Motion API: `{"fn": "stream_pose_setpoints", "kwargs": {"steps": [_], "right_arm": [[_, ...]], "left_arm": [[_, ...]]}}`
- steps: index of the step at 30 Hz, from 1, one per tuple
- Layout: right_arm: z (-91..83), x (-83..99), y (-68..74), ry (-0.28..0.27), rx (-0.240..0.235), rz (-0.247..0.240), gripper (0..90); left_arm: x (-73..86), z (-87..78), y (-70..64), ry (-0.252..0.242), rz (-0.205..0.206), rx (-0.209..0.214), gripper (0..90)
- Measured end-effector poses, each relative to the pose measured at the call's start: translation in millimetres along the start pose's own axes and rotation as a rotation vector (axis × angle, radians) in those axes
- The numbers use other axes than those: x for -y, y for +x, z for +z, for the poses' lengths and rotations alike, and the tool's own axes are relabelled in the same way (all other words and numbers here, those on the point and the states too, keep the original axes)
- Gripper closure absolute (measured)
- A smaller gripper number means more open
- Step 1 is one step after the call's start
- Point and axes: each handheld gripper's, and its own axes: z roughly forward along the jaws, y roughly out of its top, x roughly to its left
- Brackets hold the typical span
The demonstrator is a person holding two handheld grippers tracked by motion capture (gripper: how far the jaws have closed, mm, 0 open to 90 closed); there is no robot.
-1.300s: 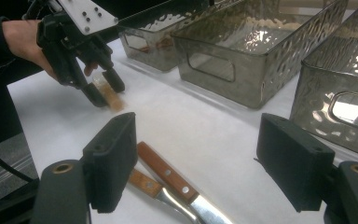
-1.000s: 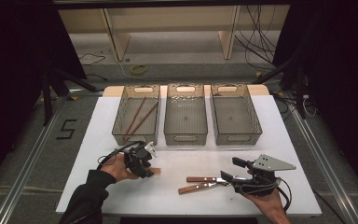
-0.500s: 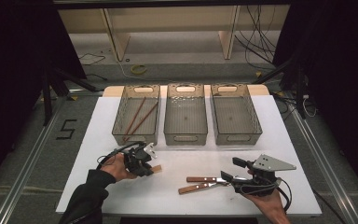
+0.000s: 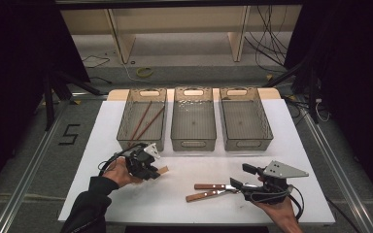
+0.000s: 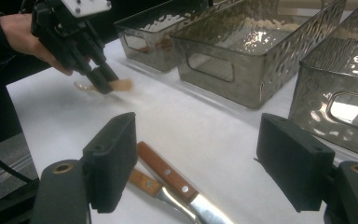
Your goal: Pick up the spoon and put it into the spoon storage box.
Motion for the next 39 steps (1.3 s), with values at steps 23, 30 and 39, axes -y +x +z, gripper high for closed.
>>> {"fn": "stream_pose_setpoints", "kwargs": {"steps": [23,30,39], "right_arm": [[0.7,0.1,0.0,0.001,-0.002,0.006,29.6],[1.0,-0.1,-0.4,0.0,-0.001,0.008,29.6],[0.7,0.0,-0.9,-0.001,-0.001,0.01,29.6]], "left_arm": [[-14.3,-29.8,3.0,-0.241,-0.178,0.008,76.3],[-26.1,-34.6,8.5,-0.289,-0.189,-0.014,76.3],[-44.8,-40.9,11.9,-0.336,-0.182,-0.036,76.3]]}}
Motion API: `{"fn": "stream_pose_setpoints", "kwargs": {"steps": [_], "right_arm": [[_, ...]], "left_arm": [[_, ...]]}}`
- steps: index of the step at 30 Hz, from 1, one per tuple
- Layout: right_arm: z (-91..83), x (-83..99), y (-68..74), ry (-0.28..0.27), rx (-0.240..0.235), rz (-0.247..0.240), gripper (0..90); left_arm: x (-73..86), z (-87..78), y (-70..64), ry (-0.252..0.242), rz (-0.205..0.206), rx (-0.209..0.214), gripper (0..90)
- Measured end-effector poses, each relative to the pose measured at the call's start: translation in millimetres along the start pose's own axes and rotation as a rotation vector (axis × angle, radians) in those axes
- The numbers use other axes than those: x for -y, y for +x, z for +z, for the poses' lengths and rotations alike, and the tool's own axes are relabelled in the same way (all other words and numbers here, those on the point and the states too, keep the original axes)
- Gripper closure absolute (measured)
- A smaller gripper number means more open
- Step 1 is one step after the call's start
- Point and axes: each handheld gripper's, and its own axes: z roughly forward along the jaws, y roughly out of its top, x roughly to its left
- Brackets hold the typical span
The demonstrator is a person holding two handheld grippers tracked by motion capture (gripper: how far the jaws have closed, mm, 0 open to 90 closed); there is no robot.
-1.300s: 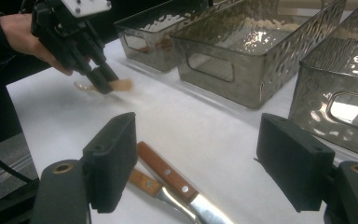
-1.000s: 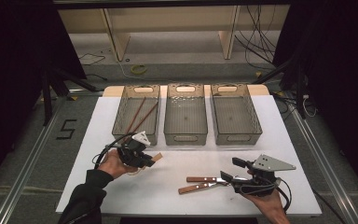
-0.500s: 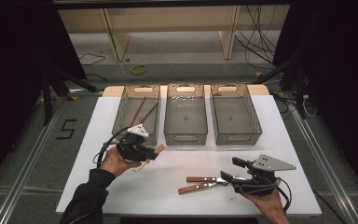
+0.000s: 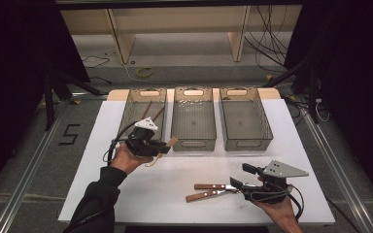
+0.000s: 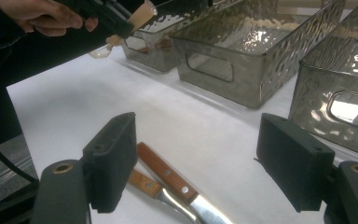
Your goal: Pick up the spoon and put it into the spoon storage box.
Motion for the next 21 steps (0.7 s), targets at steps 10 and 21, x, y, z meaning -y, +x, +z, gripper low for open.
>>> {"fn": "stream_pose_setpoints", "kwargs": {"steps": [10,21], "right_arm": [[-0.3,0.0,-0.6,-0.002,0.0,0.001,29.6],[-0.6,0.0,-0.6,-0.003,0.0,0.0,29.6]], "left_arm": [[-24.6,1.4,3.0,-0.049,-0.01,-0.008,76.3],[-53.8,4.7,10.1,-0.079,-0.011,-0.029,76.3]]}}
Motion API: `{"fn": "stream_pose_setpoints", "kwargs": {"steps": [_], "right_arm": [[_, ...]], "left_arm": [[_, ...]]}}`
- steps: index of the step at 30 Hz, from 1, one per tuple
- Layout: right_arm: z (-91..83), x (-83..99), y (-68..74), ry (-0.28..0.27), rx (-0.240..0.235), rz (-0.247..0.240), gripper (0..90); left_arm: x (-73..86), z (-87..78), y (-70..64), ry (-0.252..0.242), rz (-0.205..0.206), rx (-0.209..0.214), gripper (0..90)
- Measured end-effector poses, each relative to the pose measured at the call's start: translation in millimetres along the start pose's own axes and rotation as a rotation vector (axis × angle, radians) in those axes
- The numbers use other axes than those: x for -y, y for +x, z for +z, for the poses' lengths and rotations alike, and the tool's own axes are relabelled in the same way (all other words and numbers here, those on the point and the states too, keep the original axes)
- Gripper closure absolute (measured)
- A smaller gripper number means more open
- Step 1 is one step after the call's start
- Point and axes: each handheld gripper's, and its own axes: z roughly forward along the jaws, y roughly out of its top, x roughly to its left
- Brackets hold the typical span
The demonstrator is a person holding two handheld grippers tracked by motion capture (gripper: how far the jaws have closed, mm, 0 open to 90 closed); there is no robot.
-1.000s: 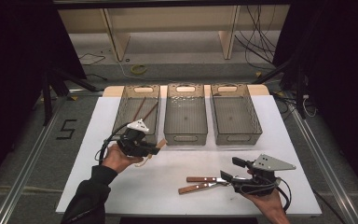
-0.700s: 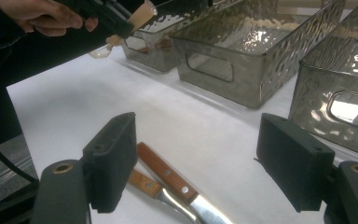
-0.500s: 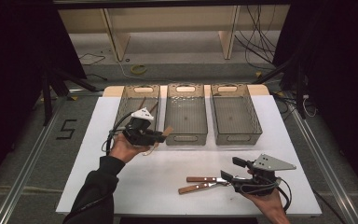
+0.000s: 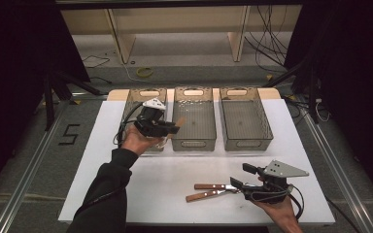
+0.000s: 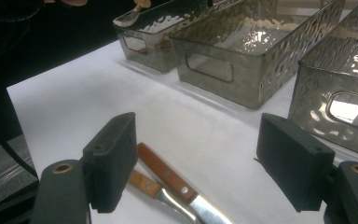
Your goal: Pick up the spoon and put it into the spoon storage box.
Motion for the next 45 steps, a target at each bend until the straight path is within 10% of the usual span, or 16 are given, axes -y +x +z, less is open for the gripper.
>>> {"fn": "stream_pose_setpoints", "kwargs": {"steps": [24,45], "right_arm": [[1.0,0.5,-0.9,0.004,-0.005,-0.003,29.6],[1.1,0.8,-0.9,0.003,-0.007,0.0,29.6]], "left_arm": [[-44.6,24.0,18.9,-0.014,-0.008,-0.068,76.2],[-48.6,57.9,30.3,-0.013,-0.055,-0.088,76.2]]}}
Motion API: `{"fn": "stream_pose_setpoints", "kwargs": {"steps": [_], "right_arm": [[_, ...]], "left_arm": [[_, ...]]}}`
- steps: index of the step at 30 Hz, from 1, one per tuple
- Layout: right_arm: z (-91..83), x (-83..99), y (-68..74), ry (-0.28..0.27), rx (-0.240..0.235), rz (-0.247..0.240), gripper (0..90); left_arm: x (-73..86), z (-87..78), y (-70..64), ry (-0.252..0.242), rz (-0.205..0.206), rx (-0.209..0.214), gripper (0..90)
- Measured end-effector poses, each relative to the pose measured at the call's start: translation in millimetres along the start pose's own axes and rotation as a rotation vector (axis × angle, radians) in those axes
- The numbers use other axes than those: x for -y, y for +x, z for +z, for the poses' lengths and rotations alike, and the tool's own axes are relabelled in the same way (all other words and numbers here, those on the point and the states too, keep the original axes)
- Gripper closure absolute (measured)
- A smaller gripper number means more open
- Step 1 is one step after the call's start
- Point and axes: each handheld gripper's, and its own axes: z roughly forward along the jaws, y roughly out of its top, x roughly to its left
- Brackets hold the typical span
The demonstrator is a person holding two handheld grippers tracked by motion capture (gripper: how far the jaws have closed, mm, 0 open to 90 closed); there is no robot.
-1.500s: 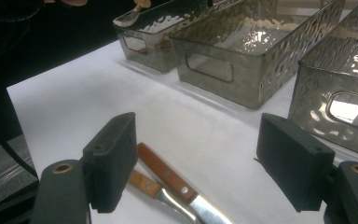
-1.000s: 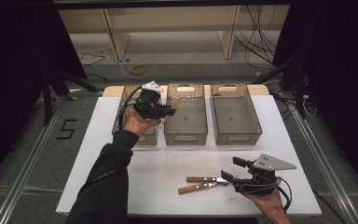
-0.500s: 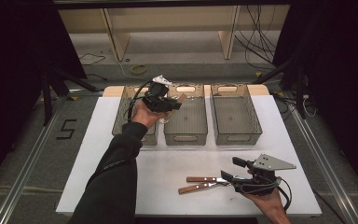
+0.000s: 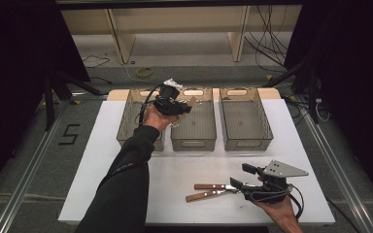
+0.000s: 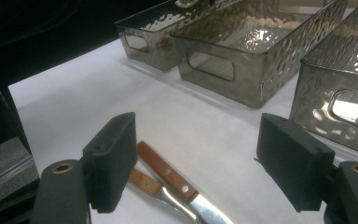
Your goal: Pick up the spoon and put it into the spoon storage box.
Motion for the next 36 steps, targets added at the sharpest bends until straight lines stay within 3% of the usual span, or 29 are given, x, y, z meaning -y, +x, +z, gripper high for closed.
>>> {"fn": "stream_pose_setpoints", "kwargs": {"steps": [36], "right_arm": [[-0.8,-0.3,0.2,0.0,-0.001,-0.001,29.6]], "left_arm": [[12.3,34.9,0.2,0.037,-0.045,0.01,75.5]]}}
